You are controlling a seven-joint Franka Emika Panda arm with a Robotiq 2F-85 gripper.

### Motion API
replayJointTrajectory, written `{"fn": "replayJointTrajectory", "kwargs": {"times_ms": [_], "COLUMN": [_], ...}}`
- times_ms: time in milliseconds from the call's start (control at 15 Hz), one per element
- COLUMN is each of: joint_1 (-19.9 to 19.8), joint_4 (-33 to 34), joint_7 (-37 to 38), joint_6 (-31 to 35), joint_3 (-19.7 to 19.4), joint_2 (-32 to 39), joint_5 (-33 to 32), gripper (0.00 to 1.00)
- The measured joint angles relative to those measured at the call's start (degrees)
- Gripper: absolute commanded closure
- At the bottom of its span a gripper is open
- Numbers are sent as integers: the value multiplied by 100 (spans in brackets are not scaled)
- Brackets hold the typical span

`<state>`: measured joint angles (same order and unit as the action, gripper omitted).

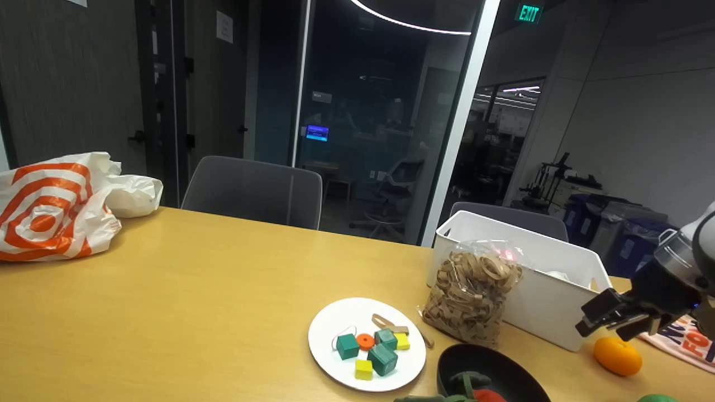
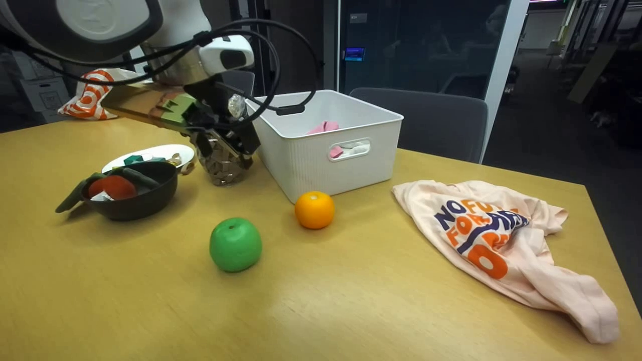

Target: Put the blocks on the plate, then put the toy fruits and vegetable in the bowl

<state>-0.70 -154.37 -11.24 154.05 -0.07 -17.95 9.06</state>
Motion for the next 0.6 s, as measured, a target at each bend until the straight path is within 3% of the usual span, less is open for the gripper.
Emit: {"fn": "replayJointTrajectory", "kwargs": {"times_ms": [133, 400, 600], "joint_1": [-436, -1713, -1943], "joint_4": [5, 93, 236], "joint_7": [865, 2662, 3787], "joint_6": [170, 243, 276], "joint_3": [174, 937, 986], "joint_2": [176, 466, 677], "joint_5": [-877, -2730, -3908], "gripper": [0, 0, 0]}}
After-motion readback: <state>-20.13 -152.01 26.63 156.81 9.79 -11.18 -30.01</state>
